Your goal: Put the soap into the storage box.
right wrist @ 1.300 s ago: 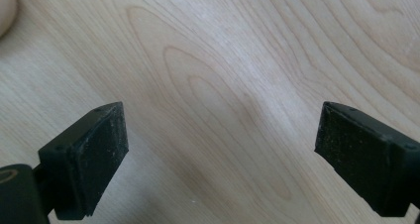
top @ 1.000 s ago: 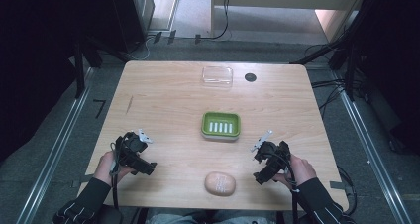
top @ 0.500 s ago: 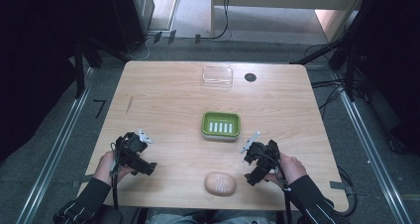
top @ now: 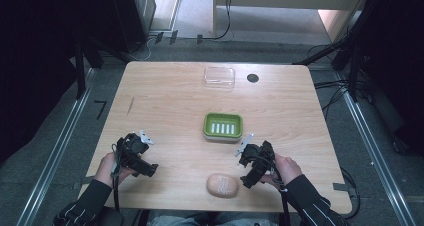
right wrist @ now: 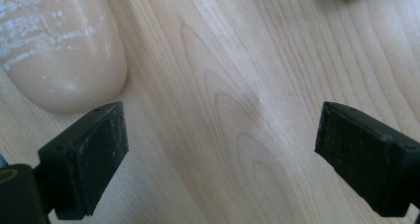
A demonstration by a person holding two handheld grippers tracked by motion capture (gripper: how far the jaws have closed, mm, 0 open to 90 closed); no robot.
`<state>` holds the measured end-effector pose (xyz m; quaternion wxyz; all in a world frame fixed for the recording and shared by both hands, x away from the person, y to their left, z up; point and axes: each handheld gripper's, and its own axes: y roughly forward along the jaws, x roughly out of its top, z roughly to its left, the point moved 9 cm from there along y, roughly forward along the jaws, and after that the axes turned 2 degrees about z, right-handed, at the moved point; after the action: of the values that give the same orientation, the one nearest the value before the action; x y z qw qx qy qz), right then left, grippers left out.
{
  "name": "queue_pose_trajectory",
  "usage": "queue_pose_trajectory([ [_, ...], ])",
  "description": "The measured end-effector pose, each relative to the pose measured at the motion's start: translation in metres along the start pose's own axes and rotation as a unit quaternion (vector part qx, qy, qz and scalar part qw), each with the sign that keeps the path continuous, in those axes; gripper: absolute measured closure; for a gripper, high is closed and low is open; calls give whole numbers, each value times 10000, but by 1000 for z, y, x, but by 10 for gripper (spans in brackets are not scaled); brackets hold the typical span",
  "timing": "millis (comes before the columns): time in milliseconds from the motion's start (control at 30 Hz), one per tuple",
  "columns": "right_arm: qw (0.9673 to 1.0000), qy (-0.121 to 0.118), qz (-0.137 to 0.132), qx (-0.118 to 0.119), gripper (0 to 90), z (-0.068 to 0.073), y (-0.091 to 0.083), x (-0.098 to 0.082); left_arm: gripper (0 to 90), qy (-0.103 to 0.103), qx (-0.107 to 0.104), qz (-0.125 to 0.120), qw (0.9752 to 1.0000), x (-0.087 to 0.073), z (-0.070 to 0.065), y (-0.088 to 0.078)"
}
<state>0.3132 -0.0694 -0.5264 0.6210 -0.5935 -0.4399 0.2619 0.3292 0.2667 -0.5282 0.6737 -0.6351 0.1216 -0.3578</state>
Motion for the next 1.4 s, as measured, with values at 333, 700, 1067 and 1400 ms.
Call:
queue_pose_trajectory([
  [333,9995,-306,70,5,70,8,4,12,5,-3,-2,-3,10000,0,0,0],
  [700,9988,-474,8,87,70,16,4,28,5,11,5,3,10000,-1,0,0],
  [1067,9973,-669,36,288,70,32,6,39,5,19,3,4,10000,-1,1,0],
  [1400,9949,-843,7,553,67,47,5,43,5,16,1,-2,10000,-1,1,0],
])
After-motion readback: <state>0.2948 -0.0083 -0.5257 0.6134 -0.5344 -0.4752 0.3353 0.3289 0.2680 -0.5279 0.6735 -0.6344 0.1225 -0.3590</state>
